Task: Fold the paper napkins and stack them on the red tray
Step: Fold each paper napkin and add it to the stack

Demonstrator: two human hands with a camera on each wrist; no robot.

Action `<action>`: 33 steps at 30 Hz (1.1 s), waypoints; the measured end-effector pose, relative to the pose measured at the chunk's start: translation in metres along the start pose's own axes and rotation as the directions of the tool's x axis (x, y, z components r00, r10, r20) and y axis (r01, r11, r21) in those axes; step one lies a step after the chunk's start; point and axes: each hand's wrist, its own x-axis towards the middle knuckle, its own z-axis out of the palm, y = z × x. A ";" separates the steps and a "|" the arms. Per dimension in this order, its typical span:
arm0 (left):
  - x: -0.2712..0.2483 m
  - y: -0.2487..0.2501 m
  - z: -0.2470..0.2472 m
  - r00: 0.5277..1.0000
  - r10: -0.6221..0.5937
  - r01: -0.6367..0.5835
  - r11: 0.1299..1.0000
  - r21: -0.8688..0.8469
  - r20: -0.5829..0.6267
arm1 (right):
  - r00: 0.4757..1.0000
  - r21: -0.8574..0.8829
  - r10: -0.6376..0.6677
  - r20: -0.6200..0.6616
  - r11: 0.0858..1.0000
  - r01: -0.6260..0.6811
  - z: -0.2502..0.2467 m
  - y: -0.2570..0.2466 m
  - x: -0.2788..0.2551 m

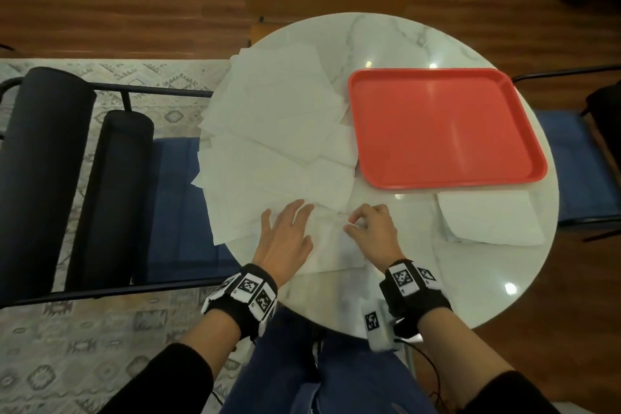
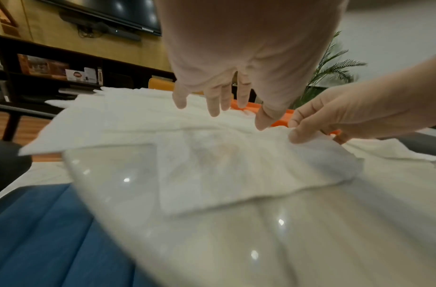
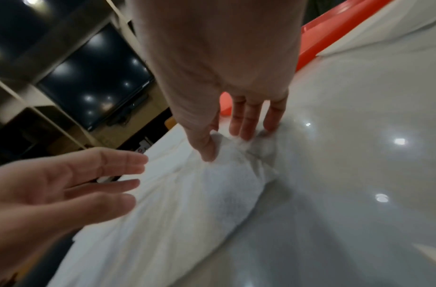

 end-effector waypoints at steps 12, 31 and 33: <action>0.038 0.082 -0.050 0.985 0.071 0.055 0.741 -0.670 0.160 | 0.983 0.550 -0.068 0.171 0.835 -0.038 -0.134 0.048 -0.037; -0.051 0.047 -0.013 0.858 -0.461 0.506 0.685 -0.525 0.225 | 0.892 0.536 0.449 -0.053 0.766 -0.354 -0.227 0.232 0.039; -0.070 0.038 -0.009 0.831 -0.506 0.545 0.658 -0.519 0.231 | 0.888 0.284 0.442 -0.127 0.874 -0.394 -0.226 0.224 0.036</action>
